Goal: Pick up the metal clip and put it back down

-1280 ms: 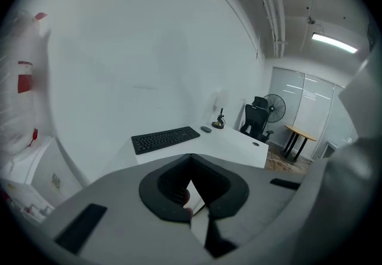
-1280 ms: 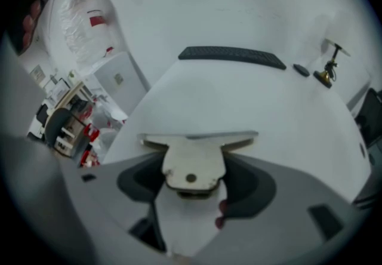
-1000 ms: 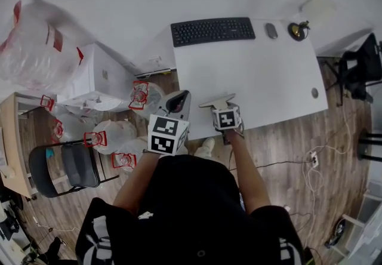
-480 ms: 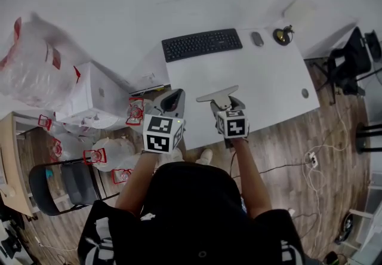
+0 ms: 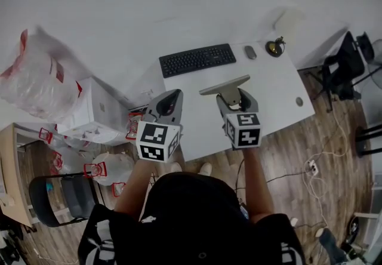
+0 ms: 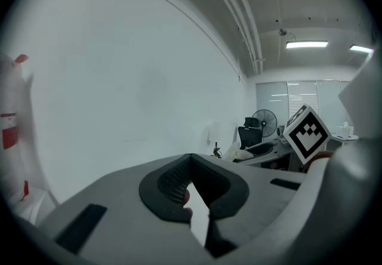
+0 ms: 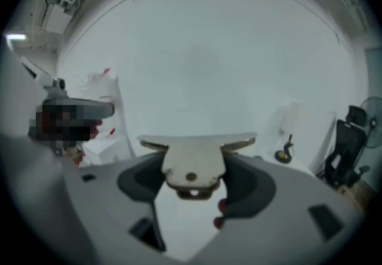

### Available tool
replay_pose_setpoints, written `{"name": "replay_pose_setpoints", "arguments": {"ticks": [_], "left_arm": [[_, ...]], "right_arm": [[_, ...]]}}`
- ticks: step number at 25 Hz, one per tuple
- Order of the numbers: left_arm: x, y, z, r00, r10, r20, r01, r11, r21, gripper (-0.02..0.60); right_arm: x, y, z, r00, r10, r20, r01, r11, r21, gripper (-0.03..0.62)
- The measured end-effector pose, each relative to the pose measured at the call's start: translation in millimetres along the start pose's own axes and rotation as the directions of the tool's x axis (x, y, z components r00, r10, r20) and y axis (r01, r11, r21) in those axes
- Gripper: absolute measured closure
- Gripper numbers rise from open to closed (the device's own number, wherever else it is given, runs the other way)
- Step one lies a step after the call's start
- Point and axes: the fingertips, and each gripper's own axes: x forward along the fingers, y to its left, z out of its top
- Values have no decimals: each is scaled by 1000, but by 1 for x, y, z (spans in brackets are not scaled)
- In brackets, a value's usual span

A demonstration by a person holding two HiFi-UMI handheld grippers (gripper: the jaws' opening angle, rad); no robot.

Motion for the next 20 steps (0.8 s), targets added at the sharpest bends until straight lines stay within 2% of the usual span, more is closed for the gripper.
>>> {"name": "replay_pose_setpoints", "arguments": {"ticks": [7, 10, 14, 20], "left_arm": [[-7, -8, 50, 994, -7, 105, 2, 999, 45, 561], [-6, -12, 62, 993, -24, 115, 19, 999, 42, 561], [-7, -16, 73, 991, -21, 131, 6, 994, 111, 561], [-6, -20, 79, 990, -40, 139, 22, 991, 129, 561]], "right_arm": [[-36, -6, 59, 989, -15, 144, 19, 1000, -21, 307], [-47, -8, 79, 980, -18, 197, 24, 999, -28, 307], [-56, -11, 96, 972, -28, 234, 37, 999, -31, 307], [-63, -11, 107, 963, -29, 266, 36, 999, -21, 307]]}}
